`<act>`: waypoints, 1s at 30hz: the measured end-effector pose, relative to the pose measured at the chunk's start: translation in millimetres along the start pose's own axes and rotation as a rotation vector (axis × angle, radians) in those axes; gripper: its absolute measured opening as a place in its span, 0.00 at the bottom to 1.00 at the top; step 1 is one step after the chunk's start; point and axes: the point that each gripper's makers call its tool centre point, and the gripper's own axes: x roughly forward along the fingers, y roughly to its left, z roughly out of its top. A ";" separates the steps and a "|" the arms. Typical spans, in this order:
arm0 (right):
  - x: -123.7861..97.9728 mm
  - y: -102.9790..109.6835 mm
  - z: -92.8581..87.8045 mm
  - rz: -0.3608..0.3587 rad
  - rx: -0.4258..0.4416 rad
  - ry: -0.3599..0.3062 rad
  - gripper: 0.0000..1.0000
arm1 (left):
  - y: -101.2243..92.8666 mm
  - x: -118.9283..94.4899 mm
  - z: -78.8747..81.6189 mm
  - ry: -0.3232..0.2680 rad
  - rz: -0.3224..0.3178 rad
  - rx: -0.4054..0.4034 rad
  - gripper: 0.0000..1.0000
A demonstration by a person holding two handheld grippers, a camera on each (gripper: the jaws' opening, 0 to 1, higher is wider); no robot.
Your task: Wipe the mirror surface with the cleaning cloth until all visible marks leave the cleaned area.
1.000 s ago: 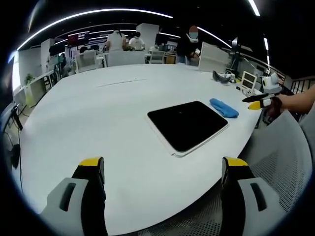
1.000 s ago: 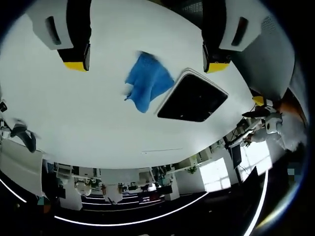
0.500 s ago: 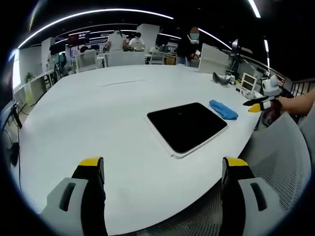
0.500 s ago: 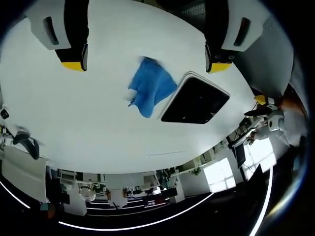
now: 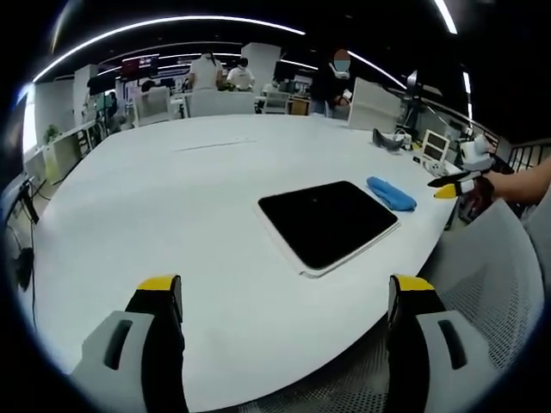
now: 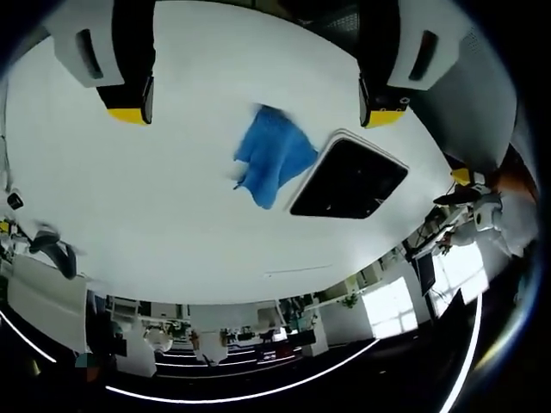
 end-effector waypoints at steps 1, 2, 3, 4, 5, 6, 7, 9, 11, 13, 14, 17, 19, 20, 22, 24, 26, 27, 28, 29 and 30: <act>-1.6 -2.1 0.2 -0.007 0.006 -0.006 0.98 | 0.0 0.0 0.1 0.001 -0.001 -0.001 0.99; -2.7 -2.2 0.0 -0.009 0.014 -0.004 0.98 | 0.0 0.3 -0.2 0.002 -0.002 -0.001 0.99; -3.1 -2.0 -1.3 -0.008 0.023 0.003 0.98 | -0.2 0.2 -0.2 0.003 -0.003 0.000 0.99; -3.3 -1.6 -2.8 -0.006 0.025 0.010 0.98 | -0.1 0.3 -0.4 0.003 -0.003 -0.001 0.99; -3.3 -1.9 -2.9 -0.008 0.017 0.007 0.98 | -0.5 0.3 0.2 0.001 -0.004 -0.003 0.99; -3.0 -2.7 -3.7 -0.010 0.011 0.007 0.98 | -0.8 0.4 -0.3 0.002 -0.005 -0.001 0.99; -3.0 -3.2 -4.2 -0.010 0.013 0.007 0.98 | -0.7 0.8 -1.6 0.009 -0.005 0.002 0.99; -2.1 -4.6 -3.0 -0.010 0.009 -0.006 0.98 | -0.7 0.7 -1.7 0.012 -0.003 0.002 0.99; -1.9 -5.6 -2.7 -0.014 0.002 -0.008 0.98 | -0.2 0.4 -1.4 0.011 -0.001 0.001 0.99; -1.1 -5.9 -3.5 -0.010 0.004 -0.001 0.98 | -0.6 0.7 -1.4 0.011 -0.004 0.002 0.99; -0.9 -6.7 -3.4 -0.010 0.004 0.000 0.98 | -0.4 1.0 -1.7 0.012 -0.004 0.004 0.99; -0.8 -9.6 -2.1 -0.014 0.019 -0.005 0.98 | -0.1 1.1 -2.0 0.015 -0.002 0.003 0.99; -1.3 -9.9 -1.9 -0.014 0.028 -0.011 0.98 | 0.0 1.6 -3.7 0.025 0.001 0.004 0.99; -1.1 -10.6 -1.6 -0.015 0.032 -0.014 0.98 | -0.4 1.6 -3.4 0.023 -0.001 0.005 0.99; -0.9 -11.3 -3.1 -0.016 0.044 -0.013 0.98 | -0.3 1.6 -3.1 0.021 -0.002 0.003 0.99; -1.3 -8.7 -3.9 -0.010 0.071 -0.010 0.98 | -0.4 1.8 -3.4 0.023 -0.003 0.003 0.98; -2.0 -8.7 -3.8 -0.013 0.071 -0.011 0.98 | -0.3 2.2 -3.9 0.026 -0.003 0.004 0.98; -2.4 -8.0 -2.9 -0.015 0.065 -0.014 0.98 | -0.6 2.1 -3.6 0.024 -0.004 0.002 0.98; -2.4 -7.8 -2.4 -0.015 0.063 -0.015 0.98 | -0.5 2.1 -3.2 0.021 -0.004 0.002 0.98; -2.0 -7.9 -2.2 -0.016 0.061 -0.015 0.98 | -0.3 2.0 -3.1 0.021 -0.003 0.001 0.98; -1.3 -8.3 -2.3 -0.016 0.062 -0.014 0.98 | 0.0 2.0 -3.0 0.019 -0.002 0.000 0.98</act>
